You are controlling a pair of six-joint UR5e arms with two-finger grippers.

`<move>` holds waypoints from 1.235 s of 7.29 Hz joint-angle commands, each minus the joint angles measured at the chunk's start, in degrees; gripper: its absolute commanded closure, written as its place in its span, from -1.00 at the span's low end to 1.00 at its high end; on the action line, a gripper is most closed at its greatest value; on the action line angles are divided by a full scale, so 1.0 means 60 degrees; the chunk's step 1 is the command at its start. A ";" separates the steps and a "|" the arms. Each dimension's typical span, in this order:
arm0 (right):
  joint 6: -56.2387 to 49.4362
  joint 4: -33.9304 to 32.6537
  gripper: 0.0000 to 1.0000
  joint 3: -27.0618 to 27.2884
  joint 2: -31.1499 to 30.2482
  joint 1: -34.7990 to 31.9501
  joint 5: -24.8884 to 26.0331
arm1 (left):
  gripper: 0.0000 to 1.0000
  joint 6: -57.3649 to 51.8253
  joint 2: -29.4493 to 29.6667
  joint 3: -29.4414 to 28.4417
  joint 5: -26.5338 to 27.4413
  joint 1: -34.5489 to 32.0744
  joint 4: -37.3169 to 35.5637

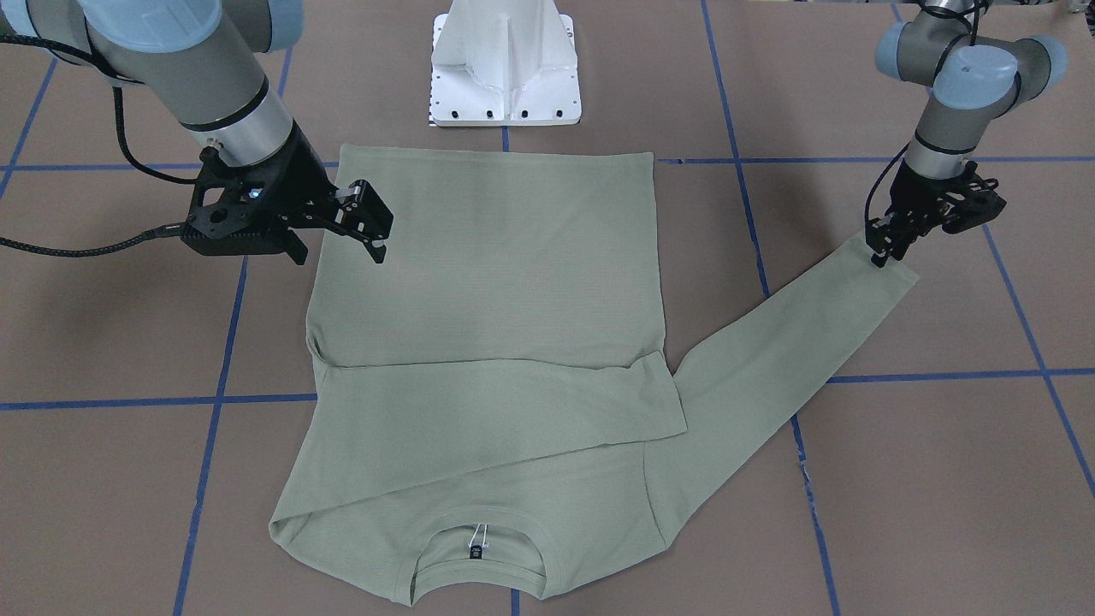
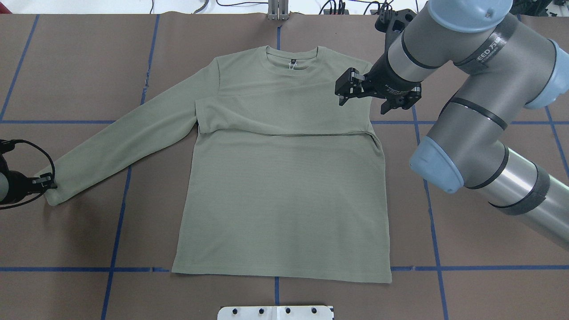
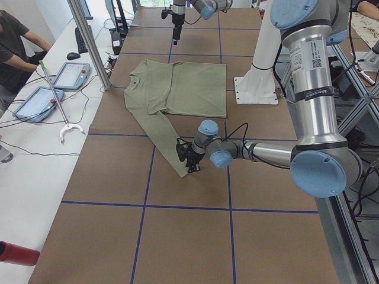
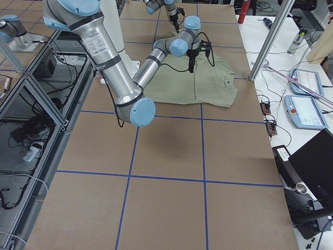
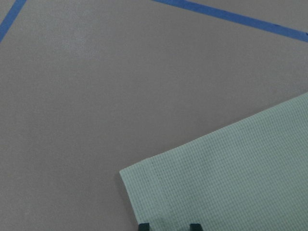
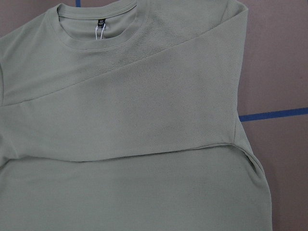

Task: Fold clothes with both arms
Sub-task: 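Lower the left gripper onto the cuff of the other sleeve and grasp it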

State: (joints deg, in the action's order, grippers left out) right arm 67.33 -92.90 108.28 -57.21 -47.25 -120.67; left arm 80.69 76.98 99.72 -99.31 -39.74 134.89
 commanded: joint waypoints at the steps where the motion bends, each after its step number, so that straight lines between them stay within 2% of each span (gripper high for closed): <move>1: 0.0000 0.0000 -1.00 0.0000 -0.0001 -0.0006 0.0000 | -0.30 0.0057 -0.0057 -0.0008 0.0014 0.0003 -0.0010; 5: 0.0000 0.0000 -1.00 0.0015 -0.0015 -0.0035 -0.0014 | -0.27 0.0101 -0.0043 -0.0052 0.0014 0.0018 -0.0025; 8: 0.0000 0.0000 -1.00 0.0030 -0.0030 -0.0050 -0.0015 | 0.50 0.0350 -0.0043 0.0021 0.0000 0.0047 -0.0040; 9: 0.0000 0.0000 -1.00 0.0030 -0.0030 -0.0050 -0.0015 | 0.55 0.0365 -0.0043 0.0007 0.0014 0.0177 -0.0040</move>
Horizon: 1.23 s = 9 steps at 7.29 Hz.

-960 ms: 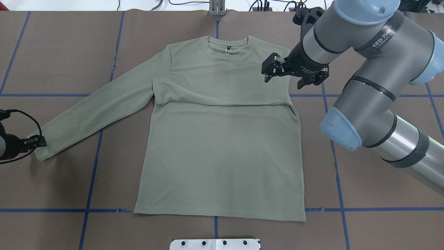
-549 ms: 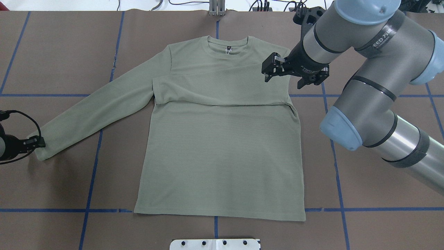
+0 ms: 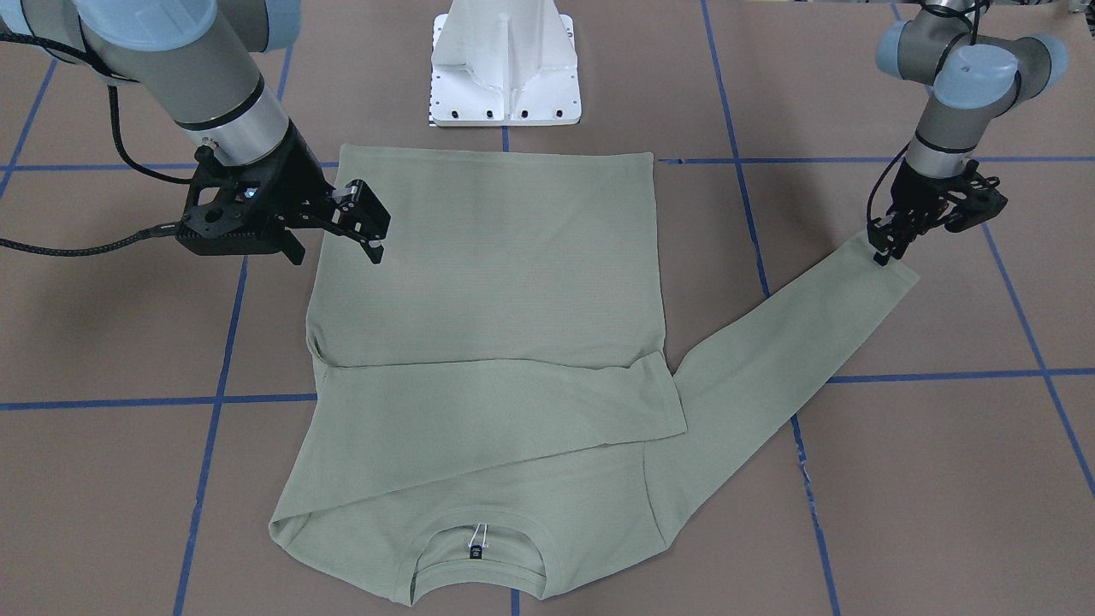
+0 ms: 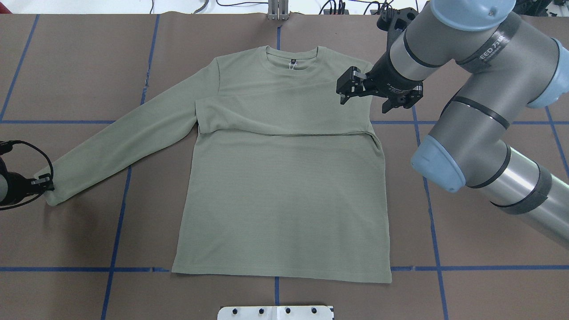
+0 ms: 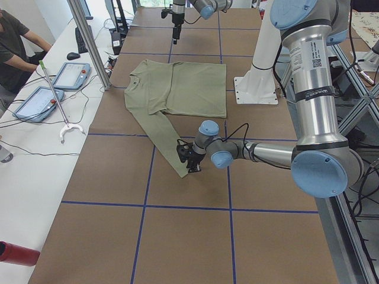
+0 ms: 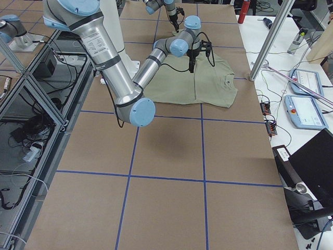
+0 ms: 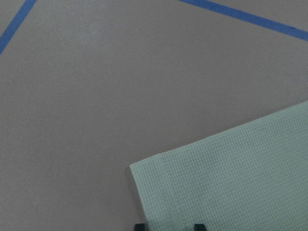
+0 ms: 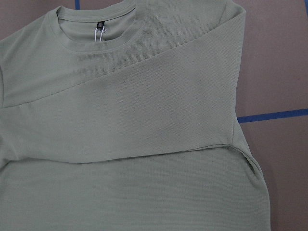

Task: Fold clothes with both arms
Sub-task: 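Lower the left gripper onto the cuff of the other sleeve and grasp it, then lift the sleeve with the left gripper and fold it across the chest toward the collar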

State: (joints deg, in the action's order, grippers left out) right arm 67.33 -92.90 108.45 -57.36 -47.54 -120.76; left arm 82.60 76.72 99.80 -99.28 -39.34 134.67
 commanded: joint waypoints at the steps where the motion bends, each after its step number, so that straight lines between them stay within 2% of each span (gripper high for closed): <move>1: 0.0000 0.0000 -1.00 0.0001 -0.0005 -0.0001 0.0000 | 0.55 0.0047 0.0002 0.0007 0.0009 0.0125 -0.0003; 2: 0.0000 0.0000 -1.00 0.0015 -0.0005 -0.0001 0.0000 | 0.61 0.0062 0.0002 0.0007 0.0009 0.0126 -0.0003; 3: 0.0000 0.0000 -1.00 0.0016 -0.0005 -0.0001 -0.0014 | 1.00 0.0250 0.0002 0.0109 0.0009 0.0126 -0.0018; 4: 0.0000 0.0000 -1.00 0.0030 -0.0005 -0.0001 -0.0015 | 1.00 0.0252 -0.0013 0.0385 -0.0034 0.0126 -0.0105; 7: 0.0000 0.0000 -1.00 0.0351 -0.0428 -0.0016 -0.0015 | 1.00 0.0252 0.0089 0.2462 -0.0384 0.0140 -0.2312; 8: 0.0000 0.0000 -1.00 0.0541 -0.0706 -0.0016 -0.0015 | 1.00 0.0252 0.0380 0.2947 -0.0459 0.0169 -0.2767; 9: 0.0000 0.0000 -1.00 0.0659 -0.0941 -0.0016 0.0000 | 1.00 0.0252 0.1543 0.2908 -0.0459 0.0170 -0.3961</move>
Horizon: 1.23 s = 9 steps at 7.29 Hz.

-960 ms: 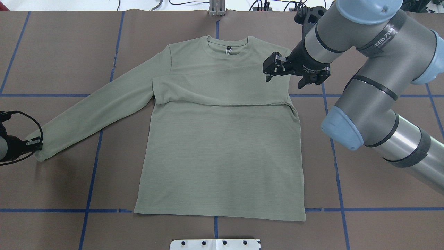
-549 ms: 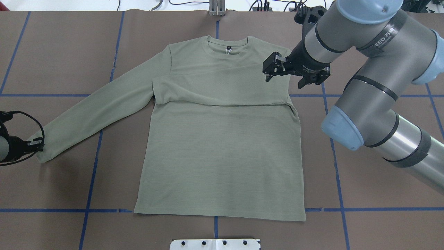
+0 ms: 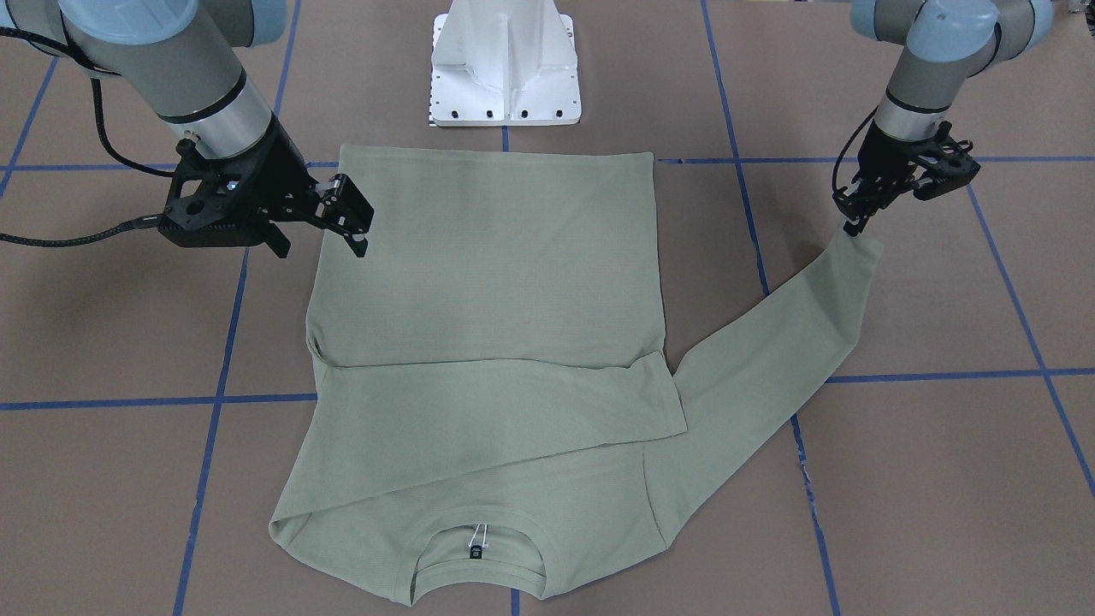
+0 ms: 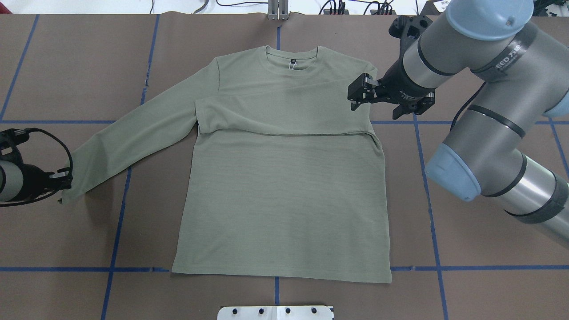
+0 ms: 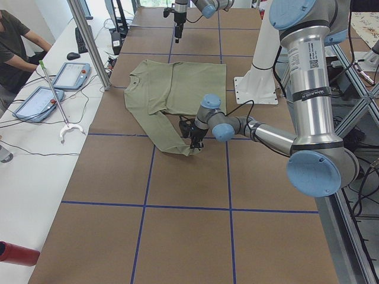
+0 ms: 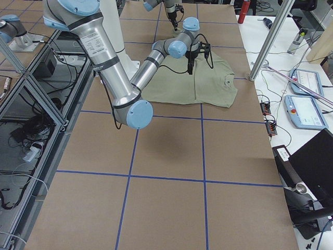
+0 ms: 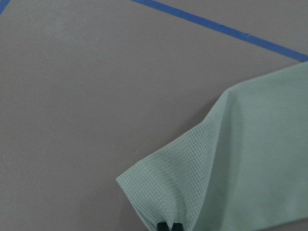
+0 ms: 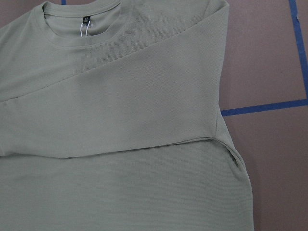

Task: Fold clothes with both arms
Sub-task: 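Lift the sleeve with the left gripper and fold it across the chest toward the collar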

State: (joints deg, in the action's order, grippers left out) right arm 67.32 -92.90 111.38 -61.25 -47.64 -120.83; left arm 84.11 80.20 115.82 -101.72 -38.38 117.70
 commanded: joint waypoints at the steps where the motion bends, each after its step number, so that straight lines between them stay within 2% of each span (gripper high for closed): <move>1: 0.0014 0.0000 -1.00 0.0259 -0.0541 -0.0015 0.0012 | 1.00 0.0000 0.2656 0.0035 -0.0053 0.0025 -0.2842; 2: 0.0015 0.0014 -1.00 0.0420 -0.0819 -0.0015 0.0026 | 1.00 0.0015 0.4428 -0.0576 -0.0068 0.0040 -0.4237; 3: 0.0015 0.0015 -1.00 0.0552 -0.1010 -0.0015 0.0055 | 1.00 0.0015 0.5504 -0.0800 -0.0083 0.0040 -0.5266; 4: 0.0015 0.0015 -1.00 0.0626 -0.1201 0.0000 0.0056 | 1.00 0.0015 0.5834 -0.0846 -0.0344 -0.0134 -0.5407; 6: 0.0000 0.0044 -1.00 0.1034 -0.1961 -0.0029 0.0027 | 1.00 0.0392 0.7381 -0.1618 -0.1455 -0.0836 -0.5336; 7: 0.0000 0.0073 -1.00 0.1239 -0.2342 -0.0029 0.0026 | 1.00 0.1339 0.8159 -0.2217 -0.1561 -0.0998 -0.4871; 9: 0.0000 0.0073 -1.00 0.1256 -0.2506 -0.0044 0.0026 | 1.00 0.3213 0.8356 -0.2834 -0.1722 -0.1365 -0.3089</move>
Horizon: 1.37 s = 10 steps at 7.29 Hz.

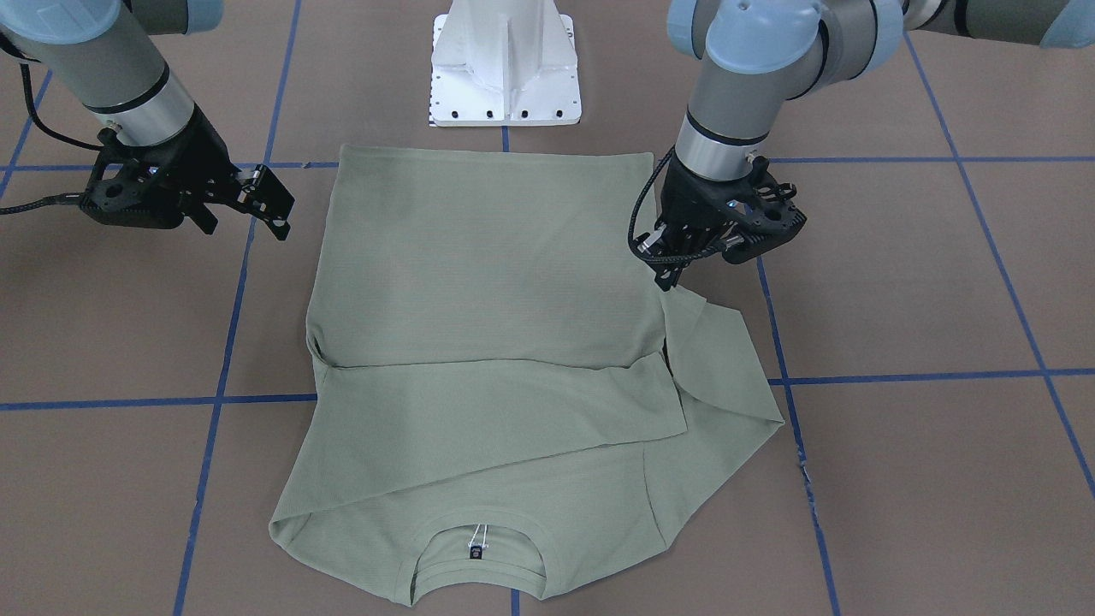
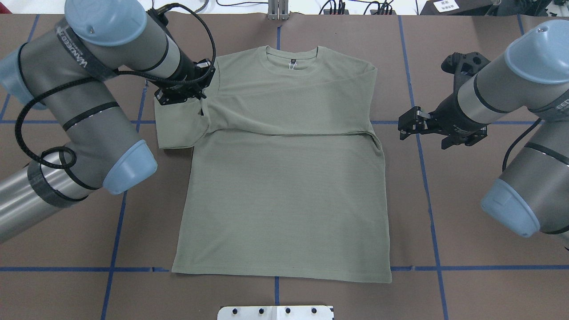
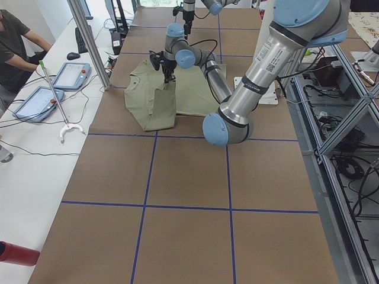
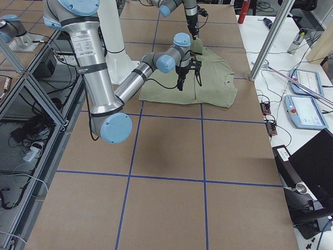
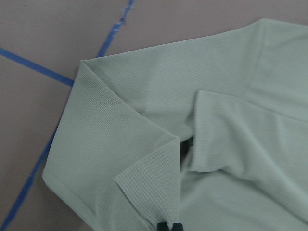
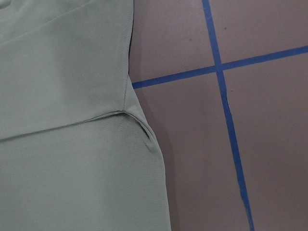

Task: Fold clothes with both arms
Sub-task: 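Lift the sleeve with the left gripper and fold it across the chest toward the collar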

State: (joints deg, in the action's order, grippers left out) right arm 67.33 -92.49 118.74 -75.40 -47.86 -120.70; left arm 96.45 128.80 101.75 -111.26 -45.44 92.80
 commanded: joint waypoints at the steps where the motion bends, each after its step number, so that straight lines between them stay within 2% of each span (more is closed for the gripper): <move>1: 0.0000 0.0005 -1.00 0.0030 -0.0206 -0.0007 0.0005 | 1.00 0.1964 0.1185 -0.1522 -0.0148 -0.0176 0.1579; 2: 0.0000 0.0019 -1.00 0.0015 -0.0265 -0.0007 0.0005 | 1.00 0.2538 0.2340 -0.2287 -0.0438 -0.0161 0.1556; 3: 0.0000 0.0034 -1.00 0.0000 -0.0280 0.0008 0.0005 | 1.00 0.2921 0.2743 -0.2265 -0.1007 -0.0132 0.1584; 4: 0.0000 0.0034 -1.00 -0.0014 -0.0280 0.0008 0.0005 | 1.00 0.3186 0.2979 -0.2222 -0.1187 0.0028 0.1599; 5: 0.0000 0.0034 -1.00 -0.0014 -0.0280 0.0008 -0.0010 | 1.00 0.3275 0.3068 -0.2250 -0.1014 0.0624 0.1599; 6: 0.0000 0.0034 -1.00 0.0000 -0.0309 0.0008 -0.0010 | 1.00 0.3262 0.3055 -0.2410 -0.0302 0.1239 0.1715; 7: 0.0000 0.0048 -1.00 0.0029 -0.0324 -0.0006 -0.0010 | 1.00 0.3334 0.3243 -0.3122 -0.0150 0.1376 0.2355; 9: 0.0000 0.0049 -1.00 0.0160 -0.0440 -0.0007 -0.0010 | 1.00 0.3729 0.4352 -0.4819 -0.0148 0.1406 0.2974; 10: 0.0000 0.0049 -1.00 0.0147 -0.0499 -0.0007 -0.0010 | 1.00 0.3788 0.4402 -0.4930 -0.0134 0.1421 0.3136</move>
State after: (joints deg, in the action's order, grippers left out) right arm 67.32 -92.20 119.47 -77.95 -47.89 -120.78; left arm 118.49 153.41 75.12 -112.21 -37.13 110.03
